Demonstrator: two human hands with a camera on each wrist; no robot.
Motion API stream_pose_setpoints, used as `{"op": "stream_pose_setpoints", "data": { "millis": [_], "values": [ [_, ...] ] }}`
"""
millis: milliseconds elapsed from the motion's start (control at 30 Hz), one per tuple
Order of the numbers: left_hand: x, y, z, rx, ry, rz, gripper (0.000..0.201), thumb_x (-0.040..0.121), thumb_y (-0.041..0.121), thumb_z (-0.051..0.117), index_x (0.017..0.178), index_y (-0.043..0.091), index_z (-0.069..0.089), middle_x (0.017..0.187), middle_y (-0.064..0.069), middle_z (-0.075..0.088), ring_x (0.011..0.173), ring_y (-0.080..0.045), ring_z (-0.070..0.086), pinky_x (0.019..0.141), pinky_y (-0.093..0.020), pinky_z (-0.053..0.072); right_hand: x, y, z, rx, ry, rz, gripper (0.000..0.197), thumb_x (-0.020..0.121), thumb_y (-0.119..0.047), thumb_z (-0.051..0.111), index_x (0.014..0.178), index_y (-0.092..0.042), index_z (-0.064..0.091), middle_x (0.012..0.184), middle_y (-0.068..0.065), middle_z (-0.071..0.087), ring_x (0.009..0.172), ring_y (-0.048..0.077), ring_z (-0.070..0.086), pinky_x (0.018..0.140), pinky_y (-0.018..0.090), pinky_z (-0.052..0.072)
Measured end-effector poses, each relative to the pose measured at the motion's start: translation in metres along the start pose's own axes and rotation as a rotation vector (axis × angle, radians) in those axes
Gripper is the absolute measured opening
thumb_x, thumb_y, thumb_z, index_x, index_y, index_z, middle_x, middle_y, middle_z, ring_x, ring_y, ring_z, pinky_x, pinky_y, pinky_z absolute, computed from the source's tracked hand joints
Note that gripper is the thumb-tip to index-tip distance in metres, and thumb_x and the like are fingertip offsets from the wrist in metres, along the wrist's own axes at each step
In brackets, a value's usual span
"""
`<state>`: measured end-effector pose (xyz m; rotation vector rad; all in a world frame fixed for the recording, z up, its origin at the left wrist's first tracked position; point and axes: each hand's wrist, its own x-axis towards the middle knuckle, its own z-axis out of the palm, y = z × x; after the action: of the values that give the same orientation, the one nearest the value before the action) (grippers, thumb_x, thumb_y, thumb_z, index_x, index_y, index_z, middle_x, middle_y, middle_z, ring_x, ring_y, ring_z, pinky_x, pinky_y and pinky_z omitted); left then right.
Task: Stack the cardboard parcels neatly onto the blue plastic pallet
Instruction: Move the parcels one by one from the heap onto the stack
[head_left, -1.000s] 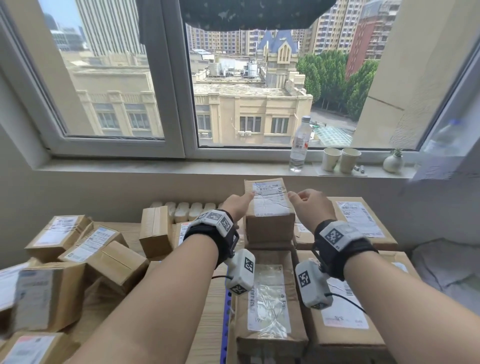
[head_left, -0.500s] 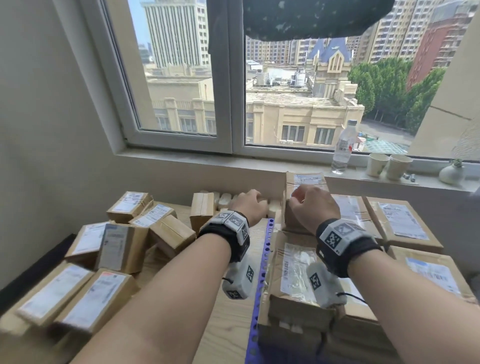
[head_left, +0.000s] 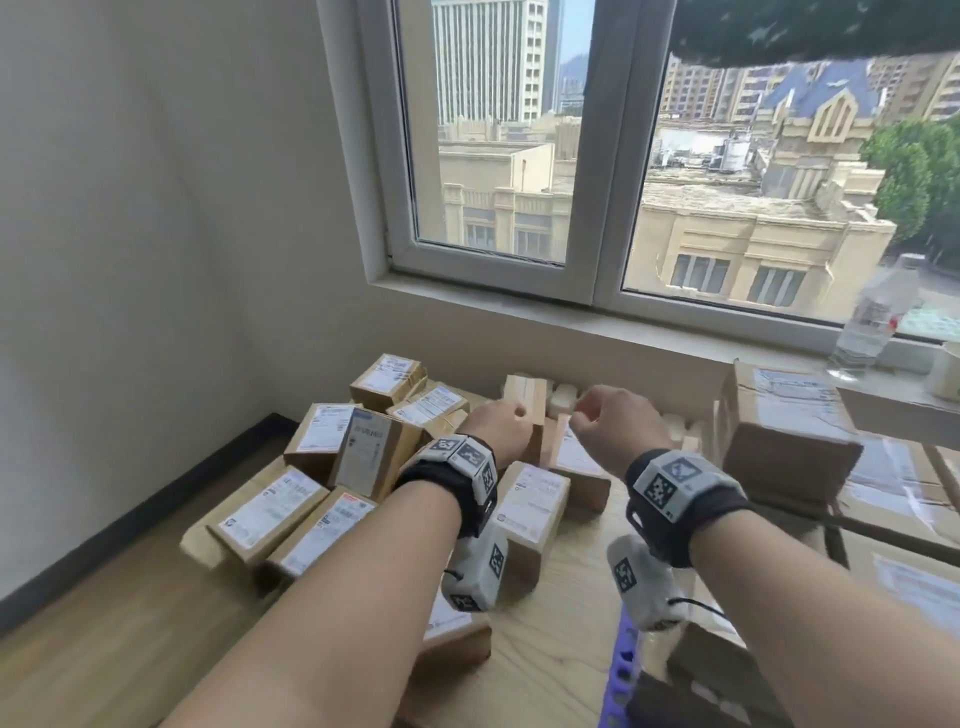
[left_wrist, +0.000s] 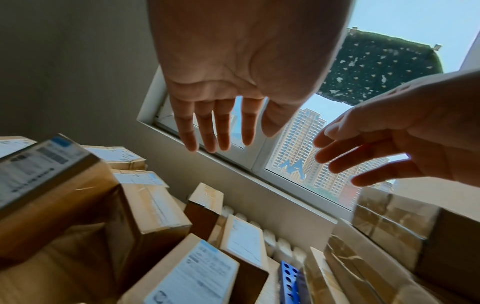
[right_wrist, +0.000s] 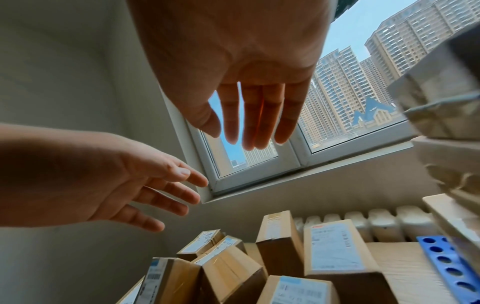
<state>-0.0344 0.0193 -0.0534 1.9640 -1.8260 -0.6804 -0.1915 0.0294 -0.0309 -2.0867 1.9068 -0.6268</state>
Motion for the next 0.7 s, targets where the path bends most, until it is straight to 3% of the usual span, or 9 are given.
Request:
{"op": "stream_pose_setpoints", "data": {
  "millis": [167,333,433,533,700],
  "values": [
    [0.017,-0.053,-0.028,0.007,0.0,-0.042,0.036,0.098,0.024,0.04,0.13,0.016,0.056,0.133,-0.008,0.057,0.12,-0.026,0.053,0.101,-0.036,0.043,0.02,-0.044,0.038,-0.017,-0.069,-0.026,0.021,0.092,-0.029,0.051,0.1,-0.022,0.069,0.097,-0.003,0.067,0.086,0.017,0.059,0.067,0.027,0.043],
    [0.048,-0.11,-0.06,-0.016,-0.016,-0.078,0.035,0.097,0.025,0.042,0.13,0.02,0.055,0.134,-0.004,0.057,0.12,-0.024,0.053,0.097,-0.032,0.041,0.046,-0.091,0.081,0.015,-0.099,-0.003,0.021,0.088,-0.028,0.051,0.098,-0.023,0.07,0.099,-0.002,0.07,0.091,0.018,0.062,0.082,0.035,0.053],
    [0.07,-0.142,-0.081,-0.022,-0.03,-0.09,0.039,0.097,0.025,0.041,0.134,0.022,0.052,0.138,-0.005,0.054,0.124,-0.025,0.051,0.103,-0.034,0.041,0.066,-0.117,0.104,0.01,-0.104,0.014,0.02,0.089,-0.03,0.052,0.099,-0.024,0.069,0.1,-0.004,0.068,0.092,0.017,0.061,0.082,0.032,0.051],
    [0.093,-0.176,-0.097,-0.041,-0.037,-0.085,0.039,0.096,0.028,0.042,0.134,0.024,0.051,0.136,-0.004,0.055,0.118,-0.025,0.055,0.1,-0.037,0.046,0.083,-0.14,0.13,0.031,-0.118,0.048,0.021,0.091,-0.03,0.052,0.102,-0.022,0.068,0.101,-0.004,0.068,0.09,0.015,0.059,0.078,0.029,0.048],
    [0.127,-0.231,-0.117,-0.058,-0.017,-0.131,0.042,0.096,0.029,0.046,0.137,0.02,0.047,0.138,-0.006,0.054,0.122,-0.026,0.052,0.101,-0.035,0.043,0.095,-0.164,0.176,0.085,-0.167,0.152,0.02,0.094,-0.029,0.054,0.11,-0.02,0.063,0.104,-0.002,0.068,0.088,0.014,0.06,0.079,0.029,0.049]
  ]
}}
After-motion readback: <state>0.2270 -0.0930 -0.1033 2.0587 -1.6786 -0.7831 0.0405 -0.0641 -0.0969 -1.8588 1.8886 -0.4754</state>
